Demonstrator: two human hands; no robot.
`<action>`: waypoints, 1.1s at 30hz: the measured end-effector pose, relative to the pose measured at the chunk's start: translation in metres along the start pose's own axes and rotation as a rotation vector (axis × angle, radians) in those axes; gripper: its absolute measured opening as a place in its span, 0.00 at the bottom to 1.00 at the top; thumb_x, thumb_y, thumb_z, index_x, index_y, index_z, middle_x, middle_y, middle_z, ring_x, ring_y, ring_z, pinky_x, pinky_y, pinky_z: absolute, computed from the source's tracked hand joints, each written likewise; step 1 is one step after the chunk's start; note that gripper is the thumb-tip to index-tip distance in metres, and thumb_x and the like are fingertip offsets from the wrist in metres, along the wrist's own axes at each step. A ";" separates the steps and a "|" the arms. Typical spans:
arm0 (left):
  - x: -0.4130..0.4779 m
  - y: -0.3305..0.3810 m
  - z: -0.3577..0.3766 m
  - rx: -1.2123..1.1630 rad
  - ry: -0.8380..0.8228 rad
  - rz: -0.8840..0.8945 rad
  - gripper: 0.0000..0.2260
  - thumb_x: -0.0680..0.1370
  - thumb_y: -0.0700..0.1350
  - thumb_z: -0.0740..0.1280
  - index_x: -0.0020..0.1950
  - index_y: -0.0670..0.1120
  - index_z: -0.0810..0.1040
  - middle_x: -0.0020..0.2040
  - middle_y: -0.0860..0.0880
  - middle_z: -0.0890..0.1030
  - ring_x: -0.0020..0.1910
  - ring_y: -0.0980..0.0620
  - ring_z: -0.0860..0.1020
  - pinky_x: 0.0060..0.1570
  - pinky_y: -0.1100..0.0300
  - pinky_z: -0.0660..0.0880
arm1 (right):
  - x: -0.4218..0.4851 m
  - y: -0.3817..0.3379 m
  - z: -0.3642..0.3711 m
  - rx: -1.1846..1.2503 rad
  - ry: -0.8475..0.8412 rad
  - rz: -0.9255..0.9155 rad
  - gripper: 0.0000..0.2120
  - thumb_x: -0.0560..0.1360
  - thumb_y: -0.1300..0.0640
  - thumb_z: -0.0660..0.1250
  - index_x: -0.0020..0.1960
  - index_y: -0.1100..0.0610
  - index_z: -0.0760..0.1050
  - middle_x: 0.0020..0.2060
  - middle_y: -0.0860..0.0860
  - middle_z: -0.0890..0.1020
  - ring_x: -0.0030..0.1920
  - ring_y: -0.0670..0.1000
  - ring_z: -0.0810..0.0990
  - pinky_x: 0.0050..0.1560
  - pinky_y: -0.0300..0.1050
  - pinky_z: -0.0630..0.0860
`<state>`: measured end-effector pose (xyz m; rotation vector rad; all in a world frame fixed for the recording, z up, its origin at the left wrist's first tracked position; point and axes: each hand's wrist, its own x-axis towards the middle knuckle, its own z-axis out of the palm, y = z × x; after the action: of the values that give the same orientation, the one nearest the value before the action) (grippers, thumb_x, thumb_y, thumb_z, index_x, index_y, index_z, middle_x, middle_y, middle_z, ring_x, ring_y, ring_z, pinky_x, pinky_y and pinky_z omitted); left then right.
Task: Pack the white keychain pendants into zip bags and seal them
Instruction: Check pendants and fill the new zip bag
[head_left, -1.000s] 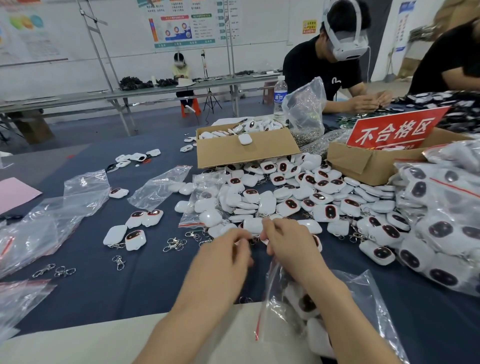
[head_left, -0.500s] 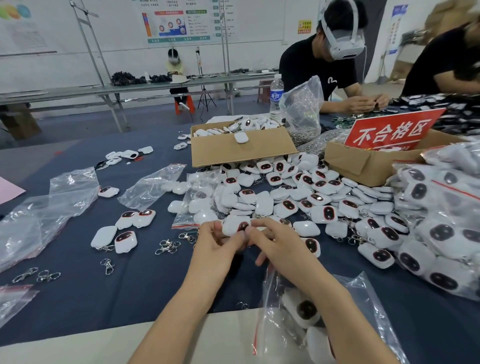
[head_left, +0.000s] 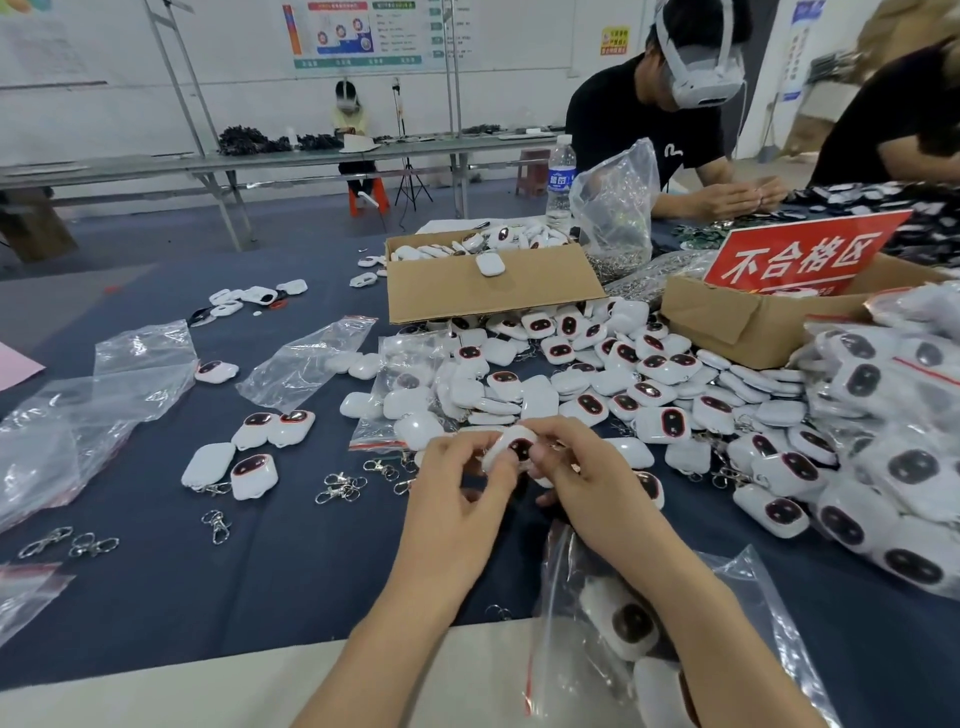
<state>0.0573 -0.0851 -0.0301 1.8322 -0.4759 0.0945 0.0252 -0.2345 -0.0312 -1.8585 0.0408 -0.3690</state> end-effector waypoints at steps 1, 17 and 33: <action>0.000 0.000 0.000 -0.008 0.007 -0.012 0.05 0.80 0.49 0.68 0.54 0.57 0.81 0.55 0.55 0.75 0.51 0.64 0.77 0.46 0.75 0.70 | 0.001 0.000 0.001 0.032 0.005 0.006 0.21 0.83 0.57 0.62 0.48 0.28 0.77 0.45 0.36 0.80 0.46 0.39 0.80 0.43 0.38 0.81; 0.009 -0.004 -0.008 -0.339 -0.122 -0.105 0.04 0.78 0.47 0.71 0.49 0.56 0.83 0.47 0.44 0.84 0.44 0.56 0.80 0.46 0.66 0.77 | 0.002 -0.003 0.000 0.346 0.026 0.174 0.10 0.77 0.56 0.72 0.57 0.54 0.83 0.47 0.51 0.87 0.45 0.43 0.85 0.46 0.34 0.79; 0.008 -0.006 -0.008 -0.304 -0.171 -0.075 0.05 0.81 0.47 0.69 0.53 0.56 0.84 0.51 0.43 0.84 0.53 0.41 0.80 0.56 0.56 0.77 | 0.000 -0.004 -0.001 0.346 0.033 0.168 0.10 0.71 0.43 0.72 0.48 0.46 0.86 0.42 0.47 0.87 0.43 0.46 0.85 0.44 0.38 0.82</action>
<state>0.0685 -0.0785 -0.0308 1.5625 -0.5109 -0.1785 0.0240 -0.2342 -0.0269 -1.4949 0.1452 -0.2703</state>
